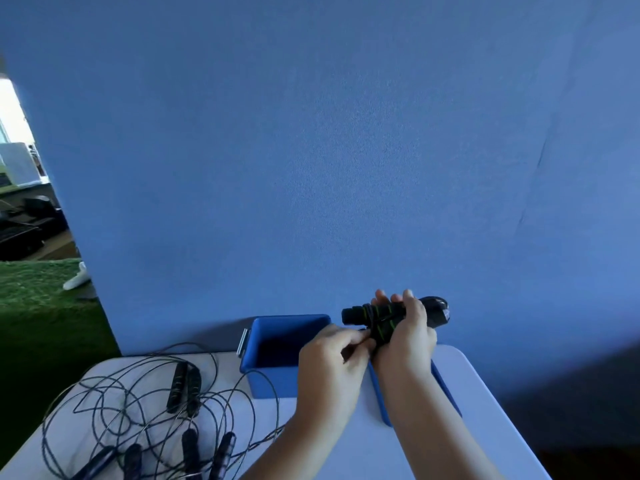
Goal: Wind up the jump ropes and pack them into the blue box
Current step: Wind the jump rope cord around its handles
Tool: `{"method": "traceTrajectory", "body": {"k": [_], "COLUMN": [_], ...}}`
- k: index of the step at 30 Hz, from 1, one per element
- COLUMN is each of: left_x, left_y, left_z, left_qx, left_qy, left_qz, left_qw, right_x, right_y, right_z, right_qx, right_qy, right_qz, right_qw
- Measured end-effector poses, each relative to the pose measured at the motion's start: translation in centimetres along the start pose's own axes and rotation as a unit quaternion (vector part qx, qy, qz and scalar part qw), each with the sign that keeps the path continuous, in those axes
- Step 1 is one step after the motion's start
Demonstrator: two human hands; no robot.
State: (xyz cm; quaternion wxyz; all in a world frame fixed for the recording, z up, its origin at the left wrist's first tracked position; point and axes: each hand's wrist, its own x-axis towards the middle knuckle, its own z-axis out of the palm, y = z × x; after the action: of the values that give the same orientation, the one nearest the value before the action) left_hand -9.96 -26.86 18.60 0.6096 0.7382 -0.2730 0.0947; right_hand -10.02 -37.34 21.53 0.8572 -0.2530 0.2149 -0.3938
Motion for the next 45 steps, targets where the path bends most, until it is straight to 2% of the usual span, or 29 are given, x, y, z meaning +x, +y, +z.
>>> {"method": "traceTrajectory", "body": {"k": [3,8,14,17,22,24,28,32,34,41,45], "left_x": [-0.8,-1.5,-2.4,-1.6,1.7,3.3,6.6,9.9,10.9,12.8,13.1], "left_y": [0.1,-0.2,-1.7,-2.5,-3.6,-4.0,-3.7,-3.7,-3.1,0.1,0.7], "left_z": [0.0,-0.3,-0.7,-0.9,-2.2,-2.8,-3.3,-2.9,-2.9,-2.3,-2.3], "left_qx": [-0.015,-0.064,-0.074,-0.067,0.008,0.081,0.199,0.352,0.392,0.396,0.384], "left_qy": [0.018,0.005,-0.017,-0.070,-0.184,-0.236,-0.339,-0.423,-0.440,-0.486,-0.482], "left_qz": [-0.012,-0.089,-0.098,-0.087,-0.049,-0.027,-0.020,-0.020,-0.025,-0.042,-0.056], "left_qw": [1.000,0.994,0.992,0.991,0.982,0.968,0.919,0.835,0.807,0.778,0.786], "right_x": [0.0,0.0,0.3,0.2,0.6,0.6,0.4,0.2,0.2,-0.1,-0.3], "right_y": [-0.1,-0.2,-0.2,-0.5,-0.9,-1.2,-1.3,-0.8,-0.4,0.6,0.6], "right_z": [0.3,0.6,1.0,1.2,0.8,0.6,-0.2,-1.6,-2.4,-3.5,-3.7], "right_qx": [-0.001,0.007,0.058,0.065,0.066,0.055,0.024,-0.029,-0.059,-0.098,-0.121], "right_qy": [0.003,-0.007,-0.022,-0.049,-0.088,-0.095,-0.101,-0.116,-0.112,-0.099,-0.096], "right_qz": [0.001,0.021,0.038,0.061,0.117,0.125,0.133,0.141,0.127,0.096,0.092], "right_qw": [1.000,1.000,0.997,0.995,0.987,0.986,0.986,0.983,0.984,0.985,0.984]}}
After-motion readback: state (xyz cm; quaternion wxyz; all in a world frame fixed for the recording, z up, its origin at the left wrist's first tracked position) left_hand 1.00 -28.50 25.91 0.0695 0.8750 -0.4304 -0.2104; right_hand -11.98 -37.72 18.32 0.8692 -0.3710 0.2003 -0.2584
